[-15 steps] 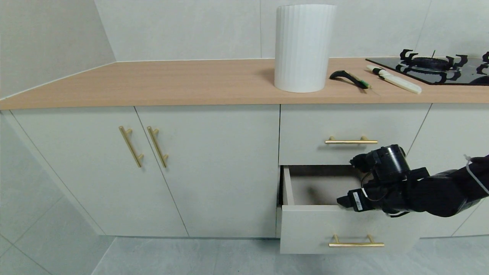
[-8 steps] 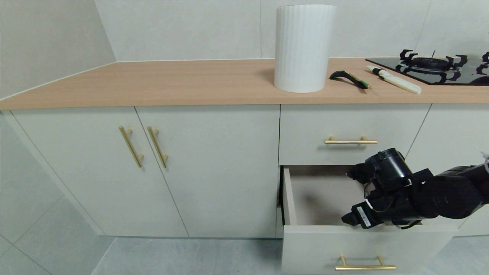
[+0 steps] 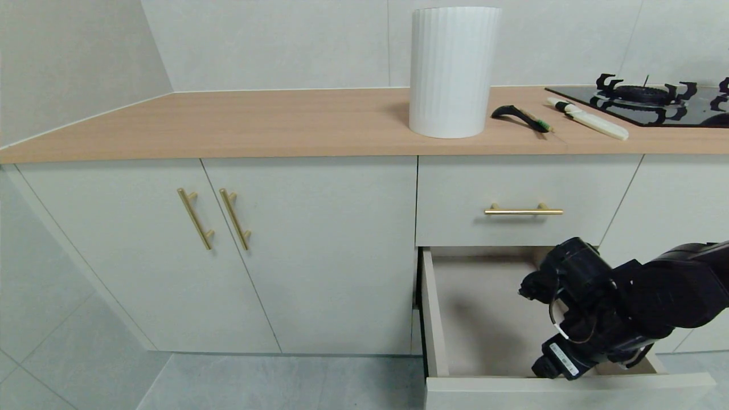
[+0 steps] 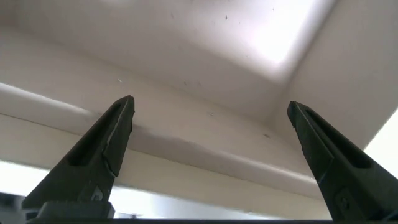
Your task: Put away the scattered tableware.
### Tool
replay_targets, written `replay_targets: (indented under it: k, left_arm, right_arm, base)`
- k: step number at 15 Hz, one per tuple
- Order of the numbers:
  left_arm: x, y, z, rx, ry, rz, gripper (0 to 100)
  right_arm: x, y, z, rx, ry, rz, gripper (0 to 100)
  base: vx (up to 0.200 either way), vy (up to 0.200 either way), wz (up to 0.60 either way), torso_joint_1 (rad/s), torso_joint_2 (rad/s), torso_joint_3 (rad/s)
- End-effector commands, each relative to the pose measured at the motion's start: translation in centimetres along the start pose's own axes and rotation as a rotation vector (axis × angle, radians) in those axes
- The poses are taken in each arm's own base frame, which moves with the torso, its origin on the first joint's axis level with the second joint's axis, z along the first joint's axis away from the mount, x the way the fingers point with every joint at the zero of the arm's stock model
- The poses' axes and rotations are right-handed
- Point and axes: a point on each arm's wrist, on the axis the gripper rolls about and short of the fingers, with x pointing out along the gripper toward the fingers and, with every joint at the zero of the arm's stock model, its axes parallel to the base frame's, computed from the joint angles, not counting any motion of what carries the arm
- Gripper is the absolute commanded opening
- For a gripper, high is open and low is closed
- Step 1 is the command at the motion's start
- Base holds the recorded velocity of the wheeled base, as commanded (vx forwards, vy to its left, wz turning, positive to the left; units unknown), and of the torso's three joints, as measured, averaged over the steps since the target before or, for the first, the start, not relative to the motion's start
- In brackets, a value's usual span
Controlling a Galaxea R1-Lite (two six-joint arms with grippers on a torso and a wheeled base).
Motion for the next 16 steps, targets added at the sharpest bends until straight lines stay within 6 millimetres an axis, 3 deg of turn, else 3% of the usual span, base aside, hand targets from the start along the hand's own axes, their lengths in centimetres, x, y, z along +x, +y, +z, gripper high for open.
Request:
replay_targets:
  k: [1,8,16]
  left_arm:
    - [0.0,0.0,0.0,-0.001,0.0,0.001,100]
    - [0.0,0.0,0.0,0.0,0.0,0.001,100]
    - [0.0,0.0,0.0,-0.001,0.0,0.001,100]
  right_arm:
    - [-0.4,0.5,-0.2,-0.027,0.011,0.008,100]
    - [-0.9,2.3,-1.7,-0.156,0.142,0.036,100]
    - [-1.1,3.0,-2.4,-0.213,0.194,0.046,100]
  base:
    - [0.0,0.0,0.0,0.0,0.0,0.0]
    - [0.0,0.0,0.0,0.0,0.0,0.0]
    - [0.0,0.0,0.0,0.0,0.0,0.0]
